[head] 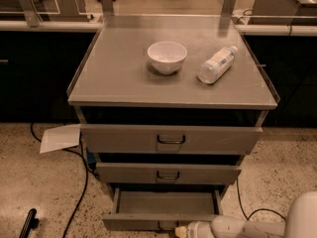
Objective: Close bottom drawer
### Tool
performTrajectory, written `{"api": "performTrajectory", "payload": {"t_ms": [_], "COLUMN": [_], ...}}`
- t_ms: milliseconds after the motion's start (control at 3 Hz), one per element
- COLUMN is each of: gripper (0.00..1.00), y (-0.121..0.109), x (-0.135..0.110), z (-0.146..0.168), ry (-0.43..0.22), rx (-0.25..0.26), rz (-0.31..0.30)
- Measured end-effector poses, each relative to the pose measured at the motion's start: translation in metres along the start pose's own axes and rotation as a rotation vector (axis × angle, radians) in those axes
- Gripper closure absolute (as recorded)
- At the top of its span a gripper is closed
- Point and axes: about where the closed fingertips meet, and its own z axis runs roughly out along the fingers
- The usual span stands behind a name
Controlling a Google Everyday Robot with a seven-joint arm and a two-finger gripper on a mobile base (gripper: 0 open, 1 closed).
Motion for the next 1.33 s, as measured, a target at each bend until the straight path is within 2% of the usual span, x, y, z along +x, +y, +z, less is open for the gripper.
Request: {"api": "performTrajectory", "payload": {"t_ms": [333,667,1333], "gripper": [1.0,1.0,1.0], "y": [-0.027,-0.044,-0.069], "x": [-0.006,-0.023,-0.057], "z": [0.012,0.023,0.021], "ry": [-0.026,-0.073,-0.127], "rx": [0.035,0.059,0.145], "rz": [0.033,0.033,-0.008]}}
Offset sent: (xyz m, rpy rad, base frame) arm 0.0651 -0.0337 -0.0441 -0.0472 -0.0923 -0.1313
